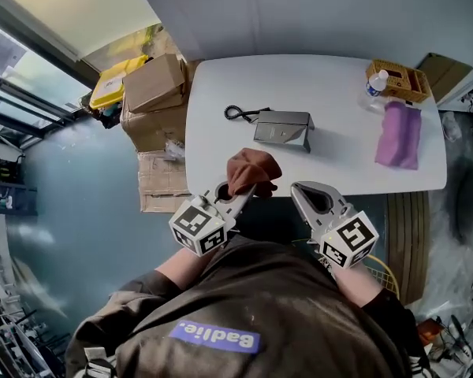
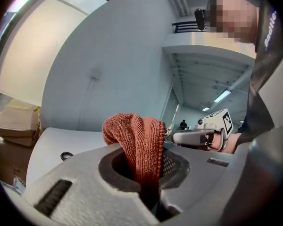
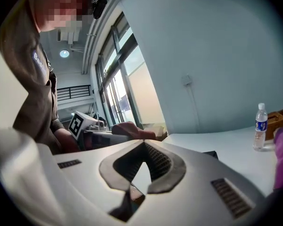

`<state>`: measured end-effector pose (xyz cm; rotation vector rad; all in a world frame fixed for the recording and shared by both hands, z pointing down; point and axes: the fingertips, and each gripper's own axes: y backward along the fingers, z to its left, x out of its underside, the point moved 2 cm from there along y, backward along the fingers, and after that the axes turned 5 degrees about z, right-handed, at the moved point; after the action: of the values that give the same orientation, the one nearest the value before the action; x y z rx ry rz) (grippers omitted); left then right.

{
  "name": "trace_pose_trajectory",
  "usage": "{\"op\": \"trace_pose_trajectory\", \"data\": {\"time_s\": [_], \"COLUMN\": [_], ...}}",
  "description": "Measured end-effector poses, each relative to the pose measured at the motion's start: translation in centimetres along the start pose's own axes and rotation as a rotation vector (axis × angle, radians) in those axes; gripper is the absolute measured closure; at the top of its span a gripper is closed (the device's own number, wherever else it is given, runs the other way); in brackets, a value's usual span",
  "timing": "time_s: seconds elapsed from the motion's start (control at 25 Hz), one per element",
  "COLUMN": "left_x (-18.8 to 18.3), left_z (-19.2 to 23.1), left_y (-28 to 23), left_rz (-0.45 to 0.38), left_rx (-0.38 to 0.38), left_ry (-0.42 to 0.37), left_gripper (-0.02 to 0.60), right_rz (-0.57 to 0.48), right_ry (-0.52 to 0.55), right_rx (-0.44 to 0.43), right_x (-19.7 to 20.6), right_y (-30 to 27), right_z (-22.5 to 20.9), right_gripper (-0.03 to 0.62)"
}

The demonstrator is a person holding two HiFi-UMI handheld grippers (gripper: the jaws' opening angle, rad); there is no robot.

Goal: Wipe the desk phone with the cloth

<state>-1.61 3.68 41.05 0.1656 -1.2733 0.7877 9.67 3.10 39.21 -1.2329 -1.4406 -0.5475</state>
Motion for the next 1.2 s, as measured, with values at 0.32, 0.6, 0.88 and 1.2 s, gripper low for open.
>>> {"op": "trace_pose_trajectory", "data": {"time_s": [0.32, 0.6, 0.88, 1.2], "left_x": [-1.8, -2.6, -3.1, -2.9], "left_z": [-0.9, -0.1, 0.9, 0.7], "left_y": [4.3, 6.8, 8.2, 9.1], "left_rz": [-0.066, -0.098, -0.120, -0.117], "left_rx": [0.079, 0.091, 0.076, 0.084], "left_ry": [-0.050, -0.077, -0.085, -0.086], "left_gripper": [0.549, 0.549, 0.549, 0.549], "right_rz": [0.012, 0.031, 0.025, 0.027], "right_ry": [0.018, 0.055, 0.083, 0.075], "right_rx": [0.005, -0.014, -0.035, -0.025], "right_x": [-1.0, -1.8, -2.2, -1.8], "right_y": [-3.2, -5.3, -6.3, -6.1], "right_z": [3.9, 6.6, 8.2, 8.9], "right_gripper": [0.568, 0.568, 0.568, 0.568]}}
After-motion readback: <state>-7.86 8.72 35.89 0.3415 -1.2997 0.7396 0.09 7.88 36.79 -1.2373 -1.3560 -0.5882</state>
